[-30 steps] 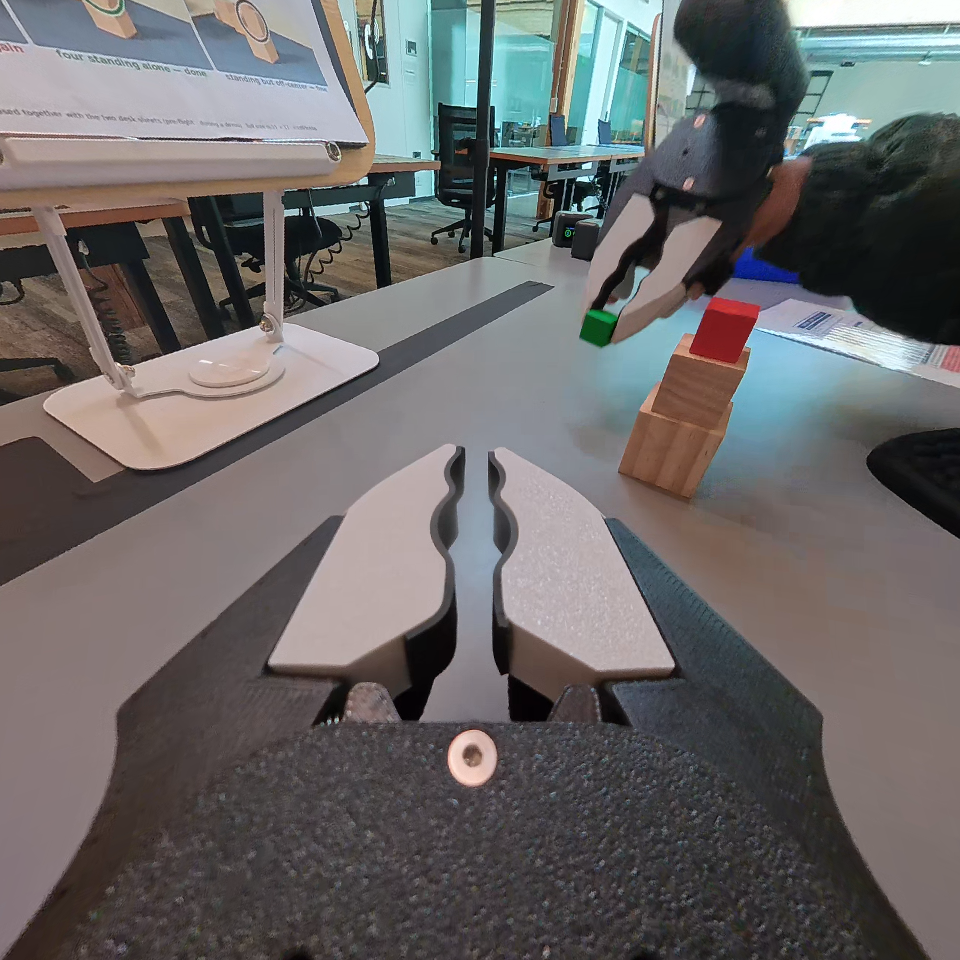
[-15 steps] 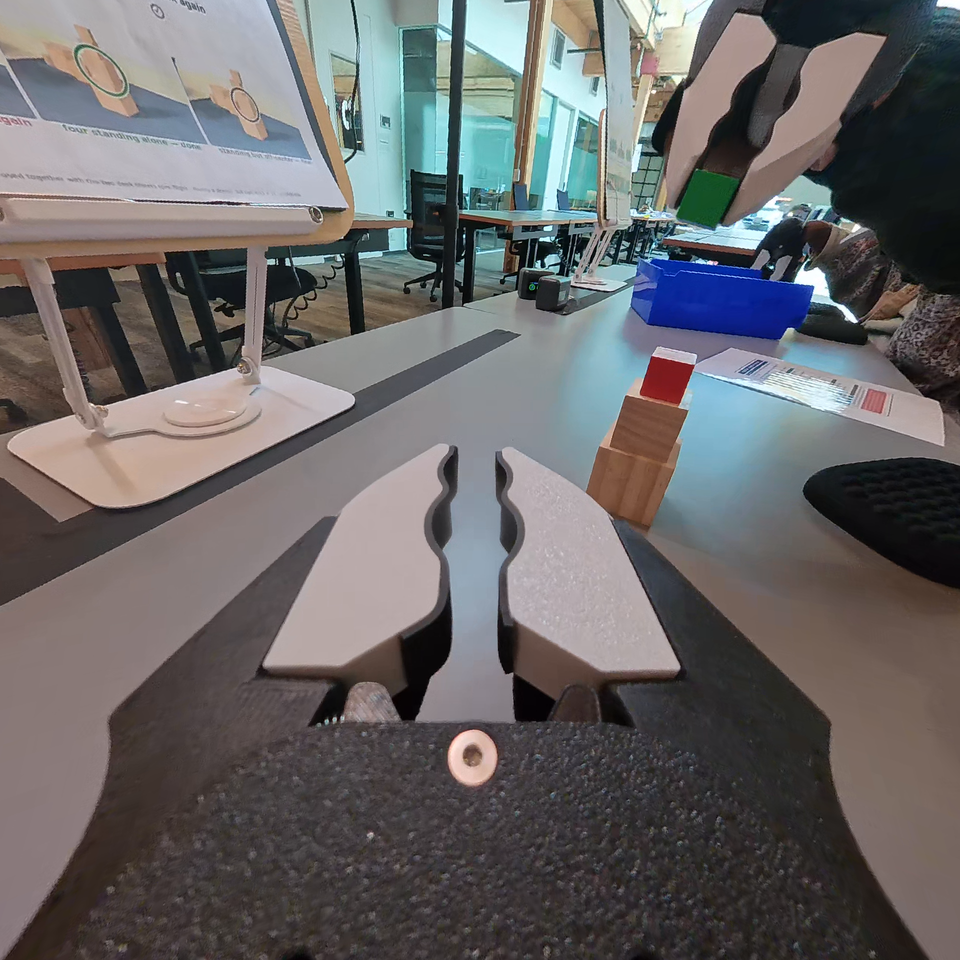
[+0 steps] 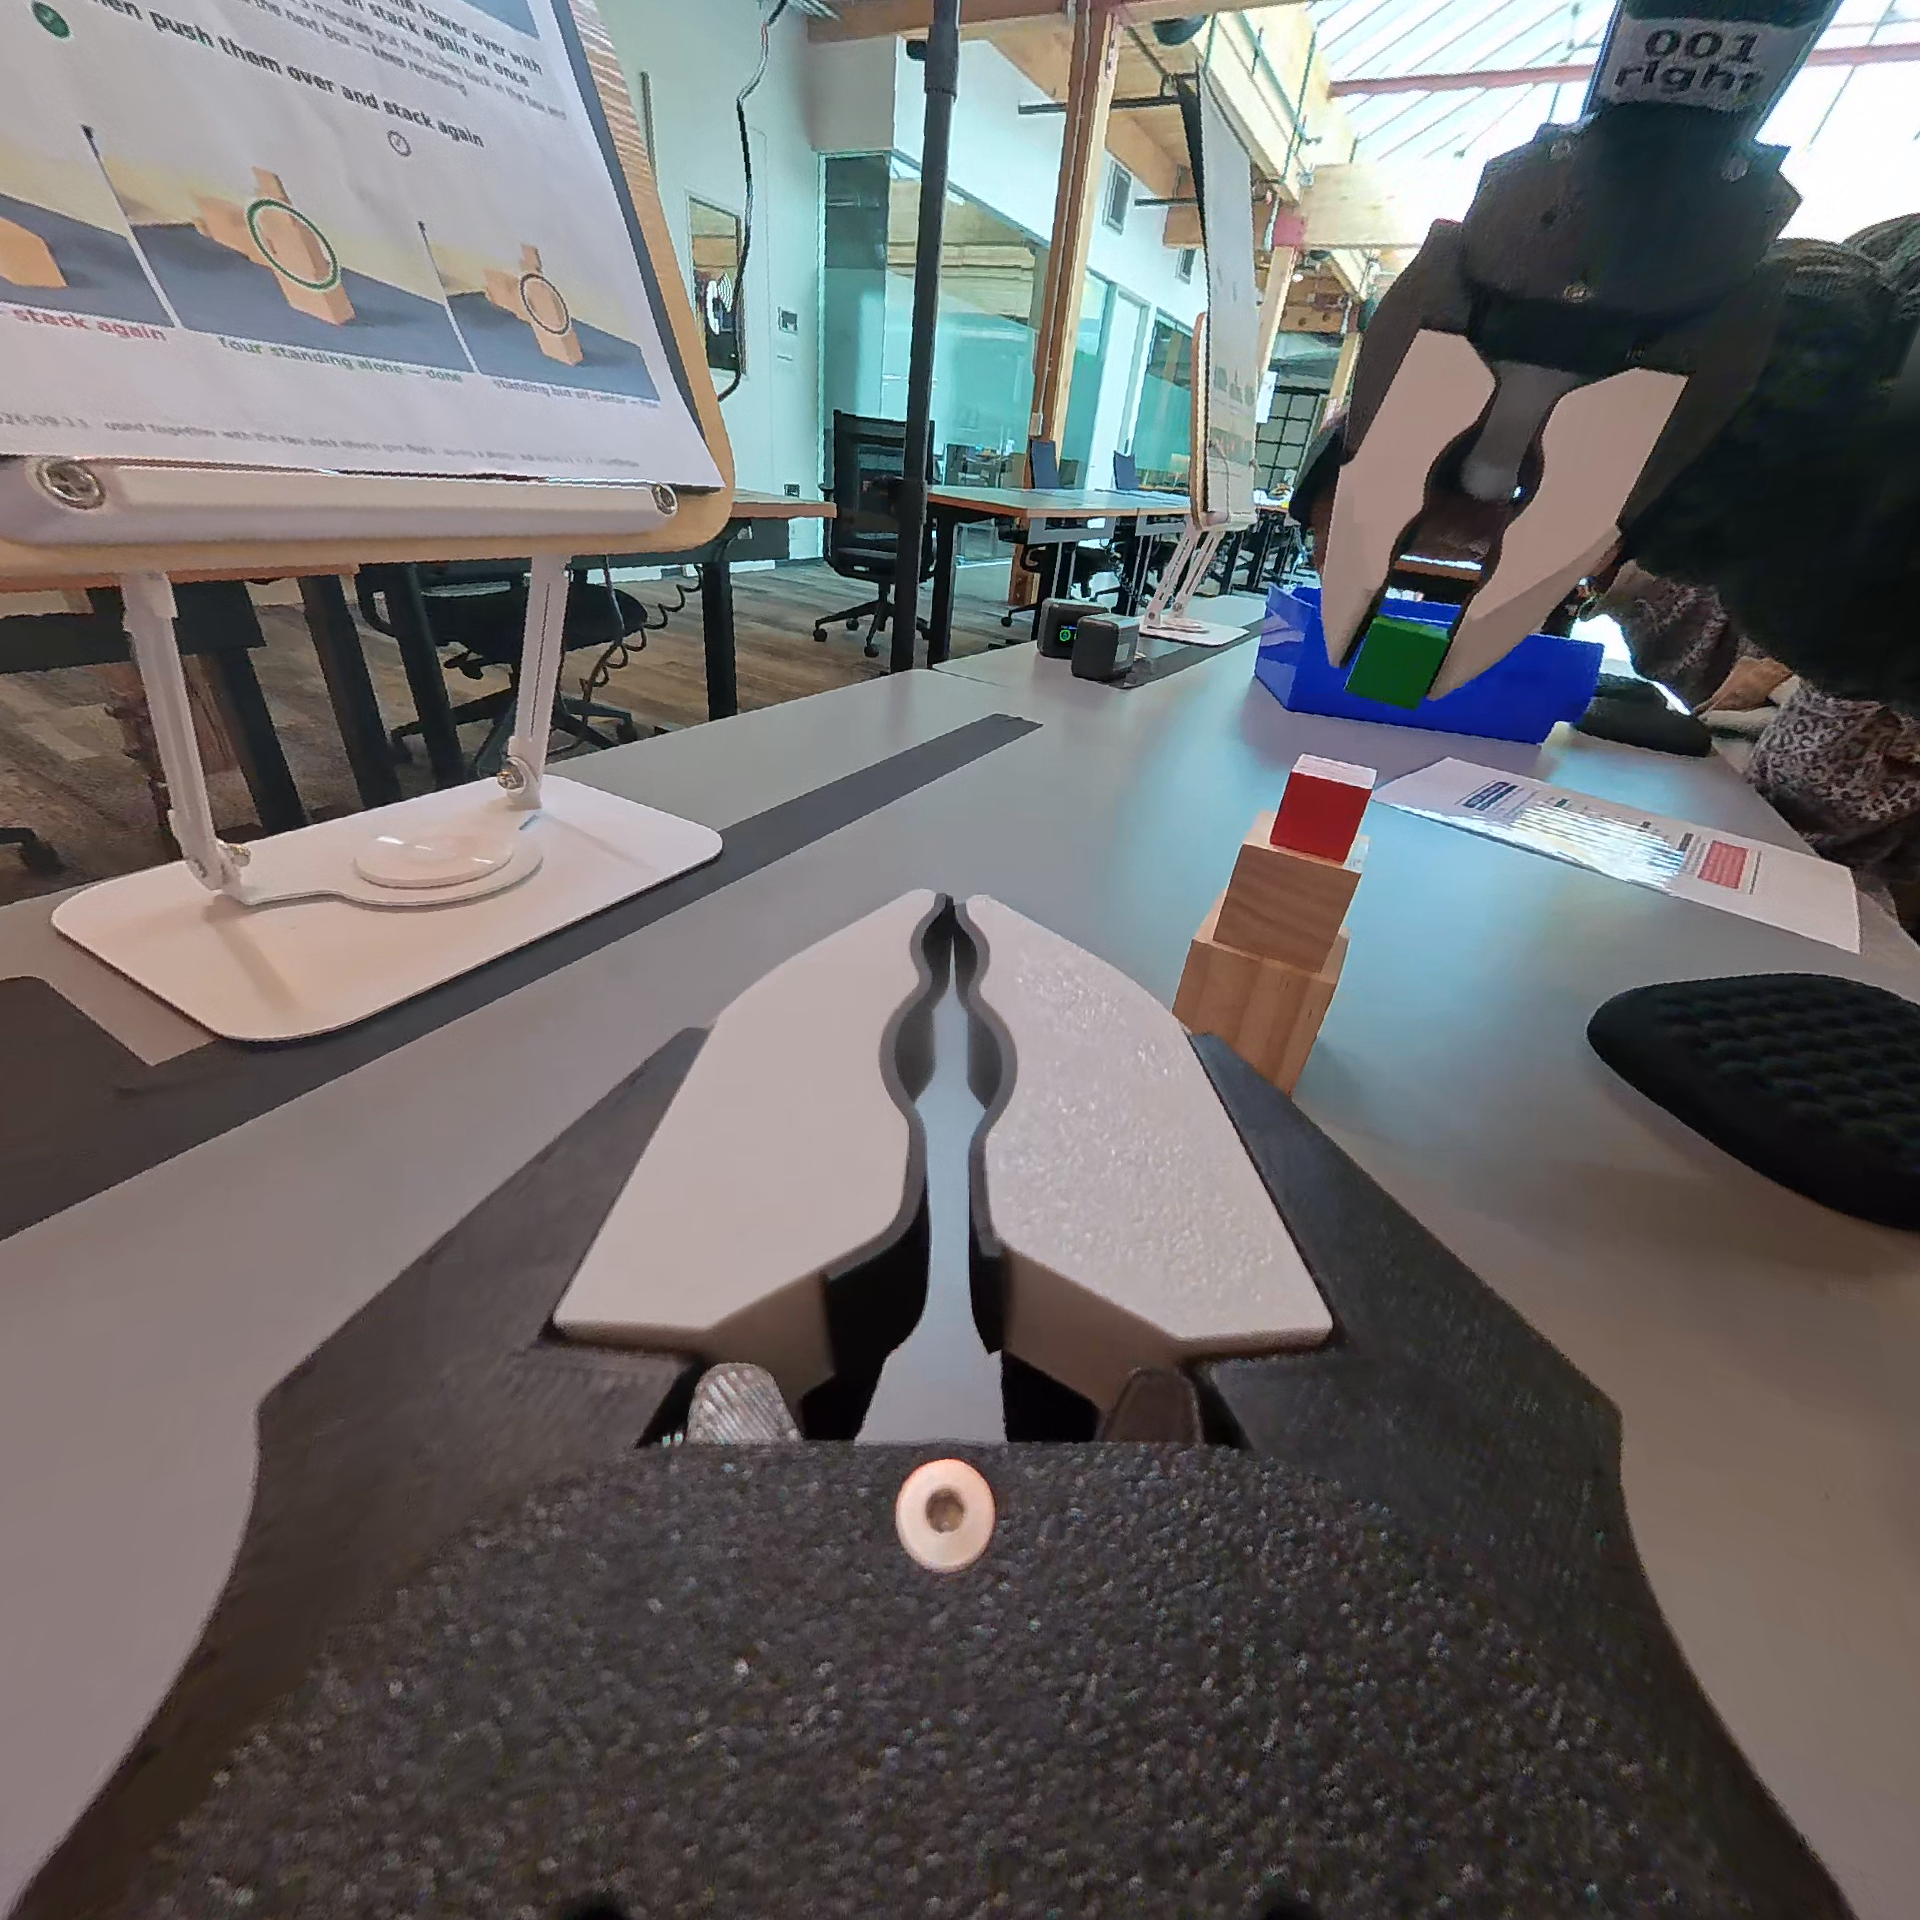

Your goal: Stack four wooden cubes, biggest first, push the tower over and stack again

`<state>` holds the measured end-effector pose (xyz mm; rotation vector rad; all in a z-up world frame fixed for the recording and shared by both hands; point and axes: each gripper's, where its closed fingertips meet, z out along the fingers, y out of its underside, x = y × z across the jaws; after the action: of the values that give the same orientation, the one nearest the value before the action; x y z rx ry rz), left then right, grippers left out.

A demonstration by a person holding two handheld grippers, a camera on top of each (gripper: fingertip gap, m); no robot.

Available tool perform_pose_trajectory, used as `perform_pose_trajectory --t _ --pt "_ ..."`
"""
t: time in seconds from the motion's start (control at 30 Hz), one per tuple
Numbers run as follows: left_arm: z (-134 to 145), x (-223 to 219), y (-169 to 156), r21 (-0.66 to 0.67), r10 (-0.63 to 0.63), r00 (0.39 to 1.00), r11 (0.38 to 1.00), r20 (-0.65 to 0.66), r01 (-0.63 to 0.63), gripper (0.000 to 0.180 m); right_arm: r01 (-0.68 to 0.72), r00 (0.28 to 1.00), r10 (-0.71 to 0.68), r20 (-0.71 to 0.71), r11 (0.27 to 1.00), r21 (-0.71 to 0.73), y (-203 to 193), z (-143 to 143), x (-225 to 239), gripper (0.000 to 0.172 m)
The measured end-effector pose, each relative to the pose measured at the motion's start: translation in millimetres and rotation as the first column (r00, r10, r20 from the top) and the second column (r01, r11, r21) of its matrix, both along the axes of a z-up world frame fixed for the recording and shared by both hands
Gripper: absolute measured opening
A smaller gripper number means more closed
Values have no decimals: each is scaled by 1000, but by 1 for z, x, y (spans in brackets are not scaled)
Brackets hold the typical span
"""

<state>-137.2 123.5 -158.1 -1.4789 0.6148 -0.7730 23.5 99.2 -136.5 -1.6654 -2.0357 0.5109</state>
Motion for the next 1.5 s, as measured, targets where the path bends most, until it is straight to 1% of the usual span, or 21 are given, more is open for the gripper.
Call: perform_pose_trajectory --t 0.23,0.53,1.5 --pt "-2 0 1 -7 5 1000 1000 -8 -5 0 20 999 -19 49 1000 -10 4 -15 9 23" --pt "-4 0 1 -13 7 1000 1000 -11 -8 0 38 998 -37 50 999 -22 6 -24 10 23" --pt "-4 0 2 -15 10 1000 1000 -10 -10 0 43 998 -43 39 999 -5 6 -29 12 23"
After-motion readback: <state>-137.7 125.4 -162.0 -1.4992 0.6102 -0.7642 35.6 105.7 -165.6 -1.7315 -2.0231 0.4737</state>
